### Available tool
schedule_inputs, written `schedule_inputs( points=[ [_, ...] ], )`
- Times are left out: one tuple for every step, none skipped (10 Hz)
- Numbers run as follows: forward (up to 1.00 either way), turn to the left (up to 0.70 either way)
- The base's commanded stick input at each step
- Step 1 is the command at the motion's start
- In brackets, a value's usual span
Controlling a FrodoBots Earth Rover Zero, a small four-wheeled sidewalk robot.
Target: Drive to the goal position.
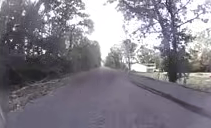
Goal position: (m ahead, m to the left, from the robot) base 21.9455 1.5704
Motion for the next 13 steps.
schedule_inputs(
  points=[
    [0.70,0.00],
    [0.70,0.00],
    [0.70,0.00],
    [0.70,0.00],
    [0.70,0.00],
    [0.70,0.00],
    [0.70,0.00],
    [0.70,0.00],
    [0.70,0.00],
    [0.70,0.00],
    [0.70,0.00],
    [0.70,0.00],
    [0.70,0.00]
  ],
)
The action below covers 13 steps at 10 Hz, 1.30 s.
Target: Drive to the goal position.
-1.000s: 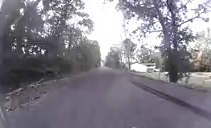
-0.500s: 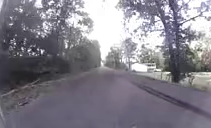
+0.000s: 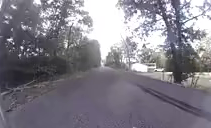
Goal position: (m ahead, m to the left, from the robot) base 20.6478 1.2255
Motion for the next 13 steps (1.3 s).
schedule_inputs(
  points=[
    [0.70,0.00],
    [0.70,0.00],
    [0.70,0.00],
    [0.70,0.00],
    [0.70,0.00],
    [0.70,0.00],
    [0.70,0.00],
    [0.70,0.00],
    [0.70,0.00],
    [0.70,0.00],
    [0.70,0.00],
    [0.70,0.00],
    [0.70,0.00]
  ],
)
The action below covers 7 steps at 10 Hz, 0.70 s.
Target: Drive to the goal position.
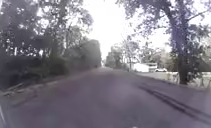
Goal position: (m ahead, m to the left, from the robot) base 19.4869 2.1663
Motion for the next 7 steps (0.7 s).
schedule_inputs(
  points=[
    [0.70,0.00],
    [0.70,0.00],
    [0.70,0.00],
    [0.70,0.00],
    [0.70,0.00],
    [0.70,0.00],
    [0.70,0.00]
  ],
)
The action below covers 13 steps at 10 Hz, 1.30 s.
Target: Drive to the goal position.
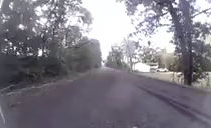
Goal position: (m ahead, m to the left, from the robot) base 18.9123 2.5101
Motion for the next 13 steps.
schedule_inputs(
  points=[
    [0.70,0.00],
    [0.70,0.00],
    [0.70,0.00],
    [0.70,0.00],
    [0.70,0.00],
    [0.70,0.00],
    [0.70,0.00],
    [0.70,0.00],
    [0.70,0.00],
    [0.70,0.00],
    [0.70,0.00],
    [0.70,0.00],
    [0.70,0.00]
  ],
)
